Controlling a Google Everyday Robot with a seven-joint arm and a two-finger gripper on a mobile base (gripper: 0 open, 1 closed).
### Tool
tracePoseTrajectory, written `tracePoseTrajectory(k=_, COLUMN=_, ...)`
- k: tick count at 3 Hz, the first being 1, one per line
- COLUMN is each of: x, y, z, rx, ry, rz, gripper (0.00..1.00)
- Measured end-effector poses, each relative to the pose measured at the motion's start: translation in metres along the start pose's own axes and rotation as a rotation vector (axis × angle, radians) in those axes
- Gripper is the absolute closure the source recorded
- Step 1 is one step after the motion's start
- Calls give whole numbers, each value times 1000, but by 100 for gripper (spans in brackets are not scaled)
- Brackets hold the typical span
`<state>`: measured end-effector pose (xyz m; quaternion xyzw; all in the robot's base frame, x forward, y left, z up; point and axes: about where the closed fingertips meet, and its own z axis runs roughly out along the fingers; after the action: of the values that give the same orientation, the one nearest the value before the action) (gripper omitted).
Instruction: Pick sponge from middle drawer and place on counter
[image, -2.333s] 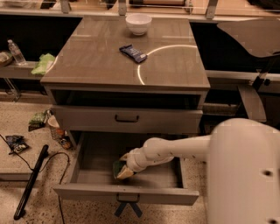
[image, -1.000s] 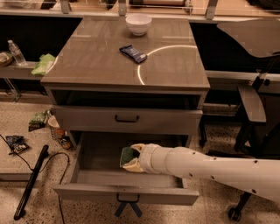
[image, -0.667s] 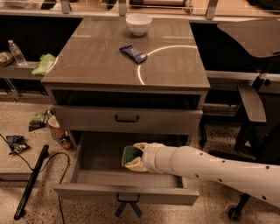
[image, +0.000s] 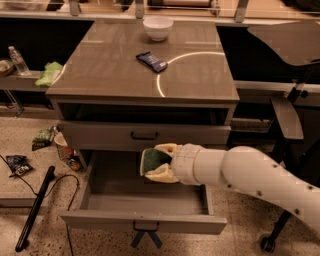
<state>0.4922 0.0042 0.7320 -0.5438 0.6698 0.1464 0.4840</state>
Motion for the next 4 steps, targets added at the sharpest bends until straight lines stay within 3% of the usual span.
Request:
tracePoseTrajectory(k=1, x=-30, y=-31, z=-50, rx=3, ry=-14, rz=11, gripper=100)
tracePoseTrajectory(k=2, x=-30, y=-31, z=-49, rx=3, ry=-14, rz=11, gripper=100)
tracePoseTrajectory(k=3, x=-37, y=-56, z=-45, rx=7, ry=-8, rz=-9, gripper=100)
tracePoseTrajectory(k=4, x=-41, y=-118, z=-32, rx=-2, ry=18, rz=-40, gripper=100)
